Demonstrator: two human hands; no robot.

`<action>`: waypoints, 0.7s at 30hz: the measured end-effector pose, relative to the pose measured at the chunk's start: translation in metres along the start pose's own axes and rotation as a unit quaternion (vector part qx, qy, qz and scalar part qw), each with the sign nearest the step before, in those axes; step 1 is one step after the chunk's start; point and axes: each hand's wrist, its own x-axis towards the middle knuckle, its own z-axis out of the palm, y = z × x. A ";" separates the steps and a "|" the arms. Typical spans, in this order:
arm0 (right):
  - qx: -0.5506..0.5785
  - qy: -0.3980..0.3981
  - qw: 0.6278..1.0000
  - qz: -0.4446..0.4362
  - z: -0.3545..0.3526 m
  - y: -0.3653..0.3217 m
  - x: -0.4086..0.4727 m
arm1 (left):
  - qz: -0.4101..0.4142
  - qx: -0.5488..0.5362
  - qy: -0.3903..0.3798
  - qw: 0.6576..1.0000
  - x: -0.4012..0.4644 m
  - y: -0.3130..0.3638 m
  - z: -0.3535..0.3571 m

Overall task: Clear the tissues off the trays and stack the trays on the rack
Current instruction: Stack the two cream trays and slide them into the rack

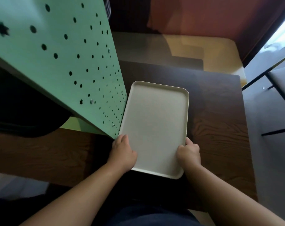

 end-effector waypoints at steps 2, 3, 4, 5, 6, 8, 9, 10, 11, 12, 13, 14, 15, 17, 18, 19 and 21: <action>-0.004 -0.007 1.000 0.000 -0.004 -0.002 -0.002 | 0.017 0.029 -0.021 0.999 -0.001 -0.002 0.000; -0.002 -0.007 1.000 -0.001 -0.008 -0.003 -0.001 | 0.029 0.044 -0.037 0.998 -0.001 -0.003 0.001; 0.000 -0.011 1.000 -0.004 -0.012 -0.003 0.000 | 0.045 0.058 -0.054 0.996 -0.002 -0.005 0.002; -0.002 -0.022 1.000 -0.010 -0.017 -0.003 0.002 | 0.066 0.069 -0.068 0.993 -0.004 -0.006 0.002; -0.009 -0.038 0.999 -0.016 -0.022 -0.005 0.005 | 0.090 0.080 -0.079 0.990 -0.006 -0.007 0.002; -0.031 -0.068 0.996 -0.041 -0.034 -0.011 0.007 | 0.140 0.108 -0.098 0.979 -0.011 -0.007 -0.001; -0.045 -0.083 0.994 -0.059 -0.040 -0.016 0.007 | 0.162 0.128 -0.105 0.973 -0.014 -0.007 -0.004; -0.054 -0.097 0.991 -0.075 -0.048 -0.022 0.006 | 0.181 0.151 -0.113 0.965 -0.017 -0.005 -0.007; -0.055 -0.109 0.988 -0.091 -0.056 -0.029 0.005 | 0.196 0.173 -0.118 0.958 -0.021 -0.003 -0.011; -0.047 -0.116 0.986 -0.106 -0.064 -0.037 0.004 | 0.207 0.193 -0.116 0.952 -0.025 0.000 -0.017; -0.037 -0.117 0.986 -0.116 -0.073 -0.045 0.002 | 0.217 0.209 -0.100 0.948 -0.030 0.004 -0.024; -0.023 -0.117 0.985 -0.123 -0.082 -0.054 -0.002 | 0.225 0.219 -0.070 0.947 -0.036 0.009 -0.032; -0.007 -0.116 0.985 -0.131 -0.092 -0.062 -0.006 | 0.237 0.219 -0.025 0.946 -0.043 0.015 -0.042; 0.033 -0.103 0.986 -0.128 -0.110 -0.076 -0.012 | 0.272 0.188 0.093 0.939 -0.059 0.029 -0.066; 0.076 -0.106 0.985 -0.110 -0.120 -0.082 -0.017 | 0.289 0.162 0.155 0.931 -0.068 0.038 -0.080; 0.138 -0.119 0.980 -0.082 -0.130 -0.089 -0.026 | 0.305 0.136 0.208 0.920 -0.079 0.047 -0.094; 0.239 -0.150 0.957 -0.061 -0.149 -0.102 -0.046 | 0.333 0.106 0.275 0.896 -0.105 0.066 -0.120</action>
